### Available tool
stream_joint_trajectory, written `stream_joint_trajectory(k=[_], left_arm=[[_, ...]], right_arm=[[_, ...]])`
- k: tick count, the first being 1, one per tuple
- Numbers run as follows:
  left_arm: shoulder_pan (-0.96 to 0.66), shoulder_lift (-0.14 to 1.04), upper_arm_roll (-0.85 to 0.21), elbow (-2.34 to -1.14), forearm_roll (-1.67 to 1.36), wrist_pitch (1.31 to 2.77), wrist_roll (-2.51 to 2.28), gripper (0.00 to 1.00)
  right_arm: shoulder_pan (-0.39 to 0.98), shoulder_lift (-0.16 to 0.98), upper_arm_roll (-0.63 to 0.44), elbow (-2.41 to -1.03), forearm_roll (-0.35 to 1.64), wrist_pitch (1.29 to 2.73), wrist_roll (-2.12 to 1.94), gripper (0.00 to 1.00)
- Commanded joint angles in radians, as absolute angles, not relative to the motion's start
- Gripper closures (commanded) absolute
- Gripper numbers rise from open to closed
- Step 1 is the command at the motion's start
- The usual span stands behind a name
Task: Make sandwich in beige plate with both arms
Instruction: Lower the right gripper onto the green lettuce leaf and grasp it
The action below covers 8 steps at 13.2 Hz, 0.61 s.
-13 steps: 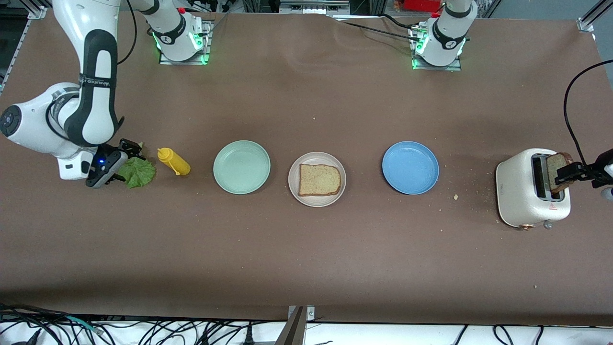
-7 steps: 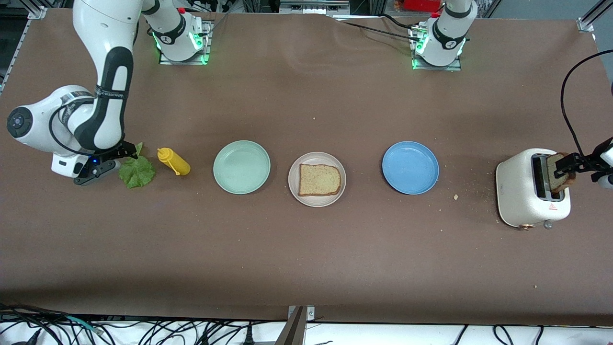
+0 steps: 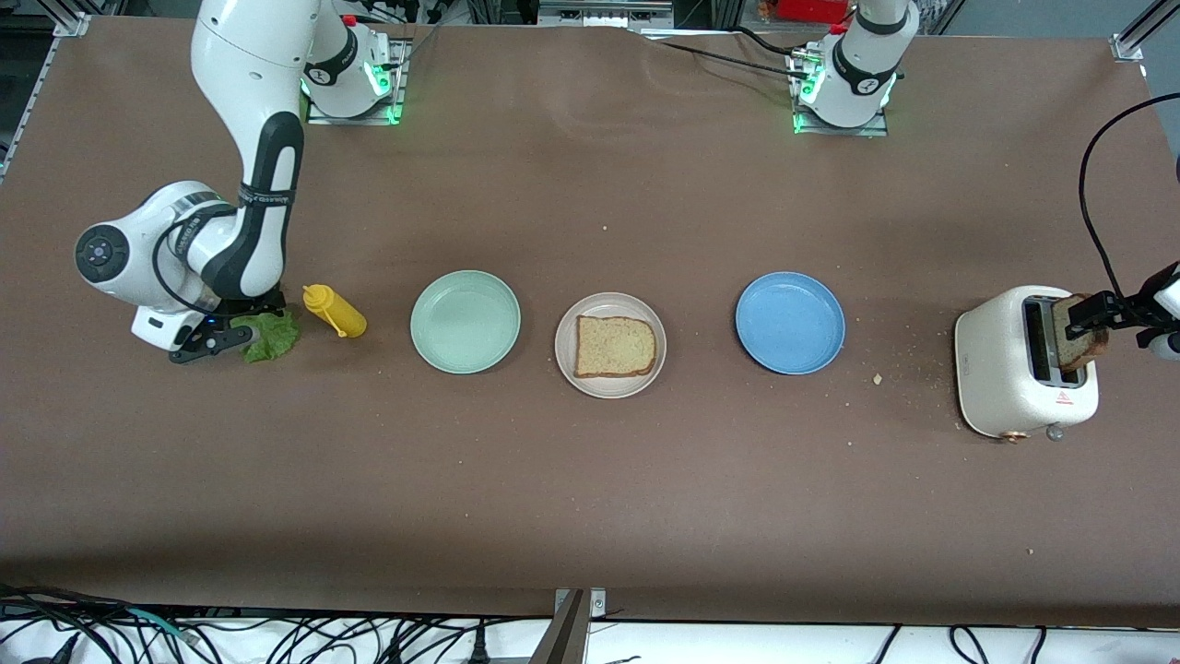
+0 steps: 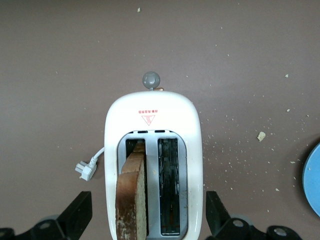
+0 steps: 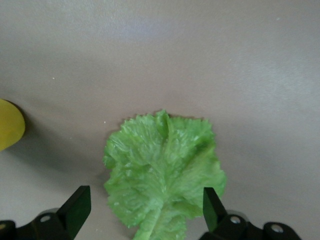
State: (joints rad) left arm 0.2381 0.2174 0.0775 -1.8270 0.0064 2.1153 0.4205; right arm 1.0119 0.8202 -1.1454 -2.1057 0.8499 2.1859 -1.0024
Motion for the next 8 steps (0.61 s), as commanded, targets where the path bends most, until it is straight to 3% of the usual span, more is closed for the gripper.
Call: stream_joint_trajectory(k=[1, 4, 5, 6, 7, 8], left_arm=[[0.249, 0.189, 0.066, -1.836, 0.025, 2.056, 0.440, 0.00], [0.249, 0.190, 0.064, -1.835, 0.025, 2.056, 0.465, 0.00], [0.249, 0.190, 0.064, -1.835, 0.025, 2.056, 0.471, 0.00], [0.247, 0.190, 0.064, -1.835, 0.025, 2.056, 0.469, 0.00], [0.245, 0.190, 0.064, -1.835, 0.025, 2.056, 0.466, 0.00], [0.245, 0.190, 0.064, -1.835, 0.025, 2.056, 0.462, 0.00]], right_arm=[[0.958, 0.854, -1.100, -2.105, 0.856, 2.213, -0.995, 0.01], [0.899, 0.857, -1.029, -2.105, 0.857, 2.273, -0.997, 0.01], [0.884, 0.857, -1.023, -2.103, 0.857, 2.275, -0.994, 0.20], [0.885, 0.856, -1.023, -2.102, 0.857, 2.273, -0.988, 0.62], [0.887, 0.856, -1.023, -2.102, 0.857, 2.270, -0.988, 0.88], [0.887, 0.856, -1.023, -2.102, 0.857, 2.270, -0.988, 1.00]])
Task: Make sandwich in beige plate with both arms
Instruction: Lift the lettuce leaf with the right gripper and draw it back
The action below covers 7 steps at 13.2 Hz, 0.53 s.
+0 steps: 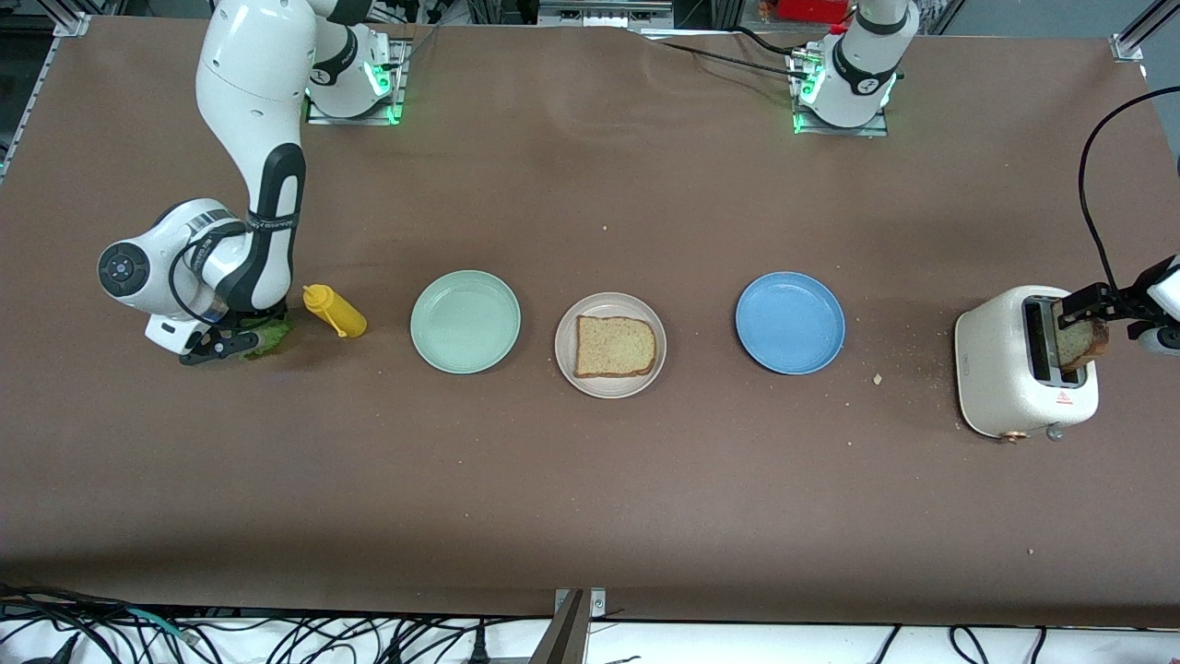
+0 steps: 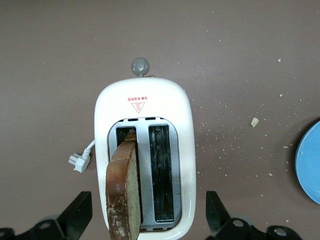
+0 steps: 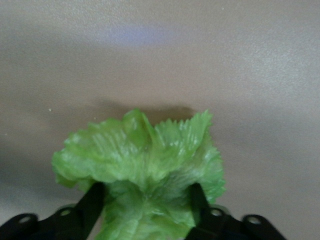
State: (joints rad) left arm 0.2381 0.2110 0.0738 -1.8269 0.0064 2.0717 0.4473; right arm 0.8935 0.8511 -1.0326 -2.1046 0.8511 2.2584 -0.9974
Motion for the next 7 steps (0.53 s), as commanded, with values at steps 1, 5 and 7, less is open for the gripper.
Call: stream_joint_trajectory(k=[1, 5, 7], left_arm=[[0.245, 0.190, 0.064, -1.835, 0.025, 2.056, 0.460, 0.00], [0.245, 0.190, 0.064, -1.833, 0.023, 2.057, 0.454, 0.00], [0.244, 0.190, 0.064, -1.833, 0.023, 2.057, 0.454, 0.00]], right_arm=[[0.887, 0.856, -1.023, -2.100, 0.857, 2.270, -0.991, 1.00], [0.888, 0.847, -1.037, -2.088, 0.856, 2.267, -1.003, 1.00], [0.897, 0.847, -1.051, -2.086, 0.854, 2.266, -1.011, 1.00]])
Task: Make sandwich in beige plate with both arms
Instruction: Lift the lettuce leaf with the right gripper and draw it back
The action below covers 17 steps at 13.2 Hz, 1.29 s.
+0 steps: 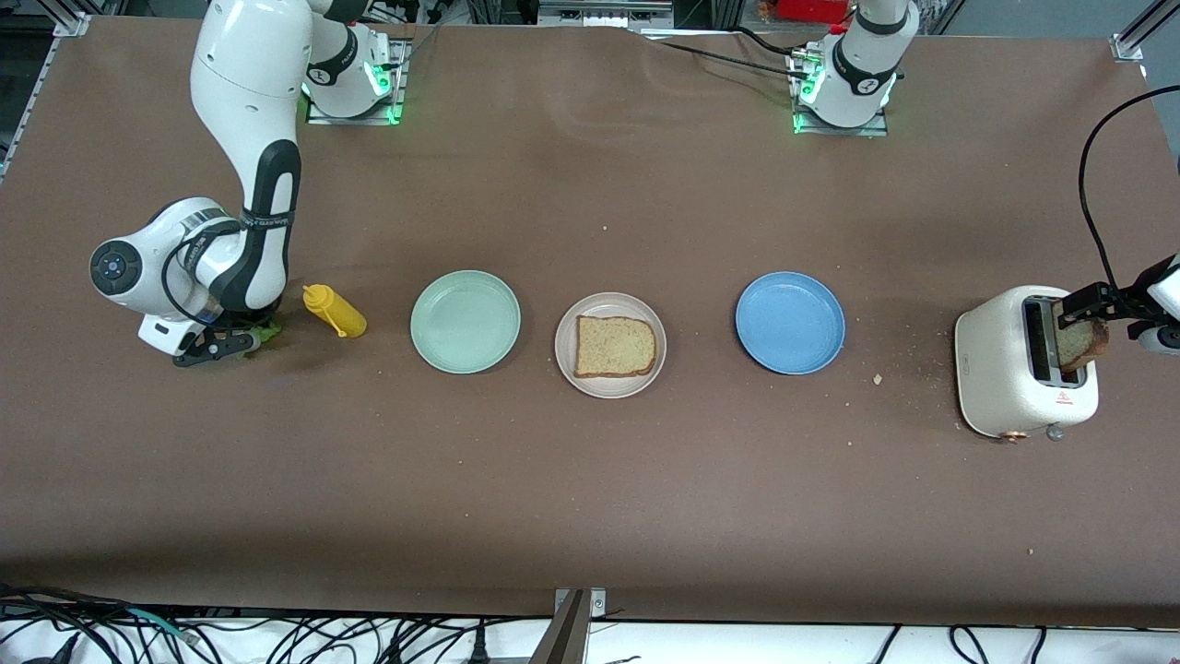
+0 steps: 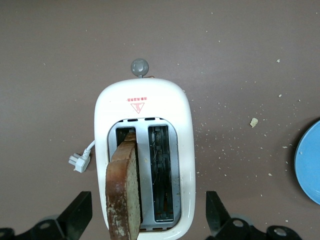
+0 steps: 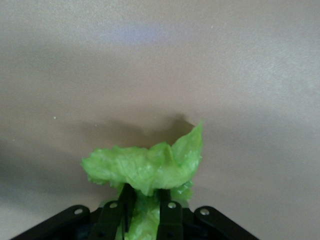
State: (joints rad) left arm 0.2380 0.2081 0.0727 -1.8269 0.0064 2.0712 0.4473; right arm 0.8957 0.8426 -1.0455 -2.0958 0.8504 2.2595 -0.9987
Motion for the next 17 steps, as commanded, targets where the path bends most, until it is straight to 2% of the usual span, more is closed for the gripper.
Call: stream_joint_trajectory(k=[1, 4, 11, 17], left_arm=[[0.245, 0.190, 0.064, -1.835, 0.023, 2.057, 0.454, 0.00], [0.245, 0.192, 0.064, -1.835, 0.023, 2.057, 0.454, 0.00], [0.244, 0.192, 0.064, -1.835, -0.002, 2.059, 0.454, 0.00], [0.245, 0.192, 0.064, -1.833, -0.002, 2.059, 0.454, 0.00]], right_arm=[[0.899, 0.847, -1.061, -2.086, 0.853, 2.266, -1.014, 1.00], [0.948, 0.844, -1.144, -2.059, 0.845, 2.215, -1.034, 1.00], [1.066, 0.847, -1.483, -1.870, 0.766, 1.824, -1.019, 1.00], [1.066, 0.844, -1.591, -1.723, 0.794, 1.671, -0.987, 1.00]])
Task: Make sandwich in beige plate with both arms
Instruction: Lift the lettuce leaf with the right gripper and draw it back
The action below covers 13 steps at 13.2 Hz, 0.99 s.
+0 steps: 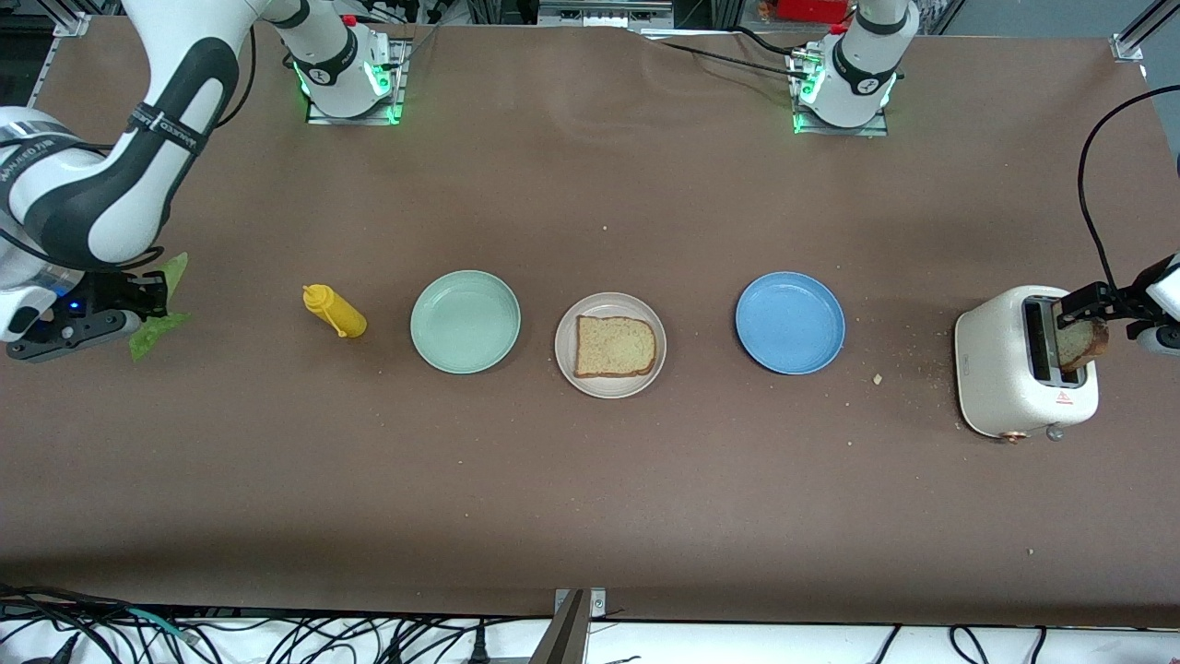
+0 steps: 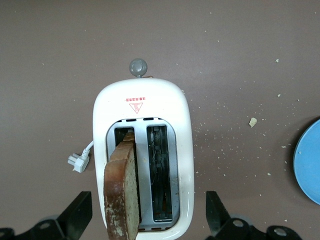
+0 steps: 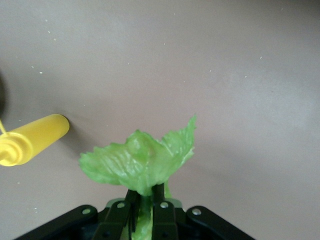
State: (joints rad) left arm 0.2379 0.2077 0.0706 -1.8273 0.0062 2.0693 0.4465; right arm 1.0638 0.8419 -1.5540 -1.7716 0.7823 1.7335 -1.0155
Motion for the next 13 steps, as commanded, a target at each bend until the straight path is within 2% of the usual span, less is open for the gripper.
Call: stream_joint_trajectory(k=[1, 4, 7, 11, 13], left_arm=[[0.244, 0.192, 0.064, -1.833, -0.002, 2.059, 0.454, 0.00], [0.244, 0.192, 0.064, -1.835, -0.008, 2.059, 0.454, 0.00], [0.245, 0.192, 0.064, -1.835, -0.008, 2.059, 0.454, 0.00], [0.245, 0.192, 0.064, -1.835, -0.008, 2.059, 0.454, 0.00], [0.245, 0.193, 0.064, -1.835, -0.008, 2.059, 0.454, 0.00]], right_arm=[[1.066, 0.844, -1.601, -1.688, 0.807, 1.637, -0.964, 1.00], [1.094, 0.836, -1.631, -1.644, 0.796, 1.540, -0.795, 1.00], [1.097, 0.828, -1.617, -1.579, 0.788, 1.401, -0.578, 1.00], [1.082, 0.789, -1.487, -1.502, 0.761, 1.391, -0.269, 1.00], [1.031, 0.731, -1.343, -1.436, 0.671, 1.397, -0.140, 1.00]])
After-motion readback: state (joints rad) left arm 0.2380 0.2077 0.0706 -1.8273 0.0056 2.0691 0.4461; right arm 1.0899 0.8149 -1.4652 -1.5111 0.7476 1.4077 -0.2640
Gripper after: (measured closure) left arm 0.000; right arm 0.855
